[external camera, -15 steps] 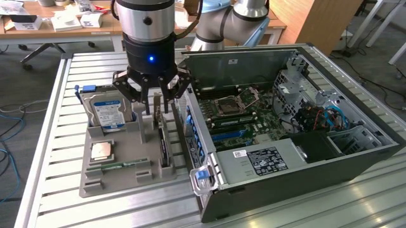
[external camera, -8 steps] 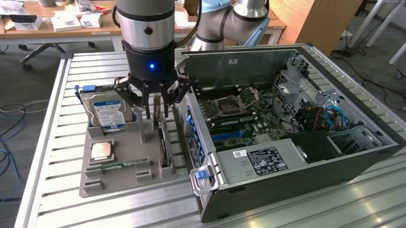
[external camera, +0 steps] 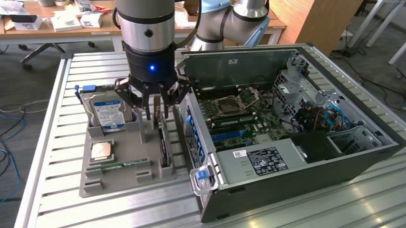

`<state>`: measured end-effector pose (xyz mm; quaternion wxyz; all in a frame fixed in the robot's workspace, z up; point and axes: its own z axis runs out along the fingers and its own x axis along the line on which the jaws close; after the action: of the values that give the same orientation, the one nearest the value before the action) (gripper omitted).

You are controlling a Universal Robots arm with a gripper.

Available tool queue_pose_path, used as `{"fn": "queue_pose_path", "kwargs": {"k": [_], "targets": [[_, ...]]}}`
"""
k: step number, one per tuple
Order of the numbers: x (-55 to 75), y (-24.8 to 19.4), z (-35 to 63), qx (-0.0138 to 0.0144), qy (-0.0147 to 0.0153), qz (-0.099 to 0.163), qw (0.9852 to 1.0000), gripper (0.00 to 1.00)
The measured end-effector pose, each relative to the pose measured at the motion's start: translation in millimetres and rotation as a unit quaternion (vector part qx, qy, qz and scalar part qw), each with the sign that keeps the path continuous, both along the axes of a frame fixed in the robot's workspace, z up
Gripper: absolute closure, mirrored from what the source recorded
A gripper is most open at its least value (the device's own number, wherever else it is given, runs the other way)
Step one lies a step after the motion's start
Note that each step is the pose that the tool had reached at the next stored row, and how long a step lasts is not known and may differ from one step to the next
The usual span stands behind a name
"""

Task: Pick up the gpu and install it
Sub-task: 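Pick up the gpu and move the gpu toward the slot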

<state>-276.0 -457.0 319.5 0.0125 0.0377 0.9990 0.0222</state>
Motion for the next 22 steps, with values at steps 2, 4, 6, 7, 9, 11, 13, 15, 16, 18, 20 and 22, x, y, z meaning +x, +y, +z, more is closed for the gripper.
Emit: {"fn": "queue_pose_path", "kwargs": {"k": [2, 4, 6, 7, 9, 11, 13, 15, 16, 18, 20, 22], "targets": [[0.6, -0.1, -0.3, 0.0, -0.0001, 0.0, 1.0, 0.57], [1.3, -0.1, -0.6, 0.0, 0.0, 0.0, 1.0, 0.57], [2.0, -0.1, -1.0, 0.0, 0.0, 0.0, 1.0, 0.57], [2.2, 0.0, -1.3, 0.0, 0.0, 0.0, 1.0, 0.57], [2.2, 0.0, -2.7, 0.0, 0.0, 0.0, 1.0, 0.57], [2.3, -0.1, -4.8, -0.0001, 0.0, 0.0, 1.0, 0.57], [2.3, -0.1, -7.1, -0.0001, 0.0, 0.0, 1.0, 0.57], [2.3, -0.1, -9.3, 0.0, 0.0, 0.0, 1.0, 0.57], [2.3, -0.1, -10.2, 0.0, 0.0, 0.0, 1.0, 0.57], [2.3, -0.1, -12.0, 0.0, 0.0, 0.0, 1.0, 0.57], [2.3, -0.1, -14.3, 0.0, 0.0, 0.0, 1.0, 0.57], [2.3, -0.1, -17.2, 0.0, 0.0, 0.0, 1.0, 0.57]]}}
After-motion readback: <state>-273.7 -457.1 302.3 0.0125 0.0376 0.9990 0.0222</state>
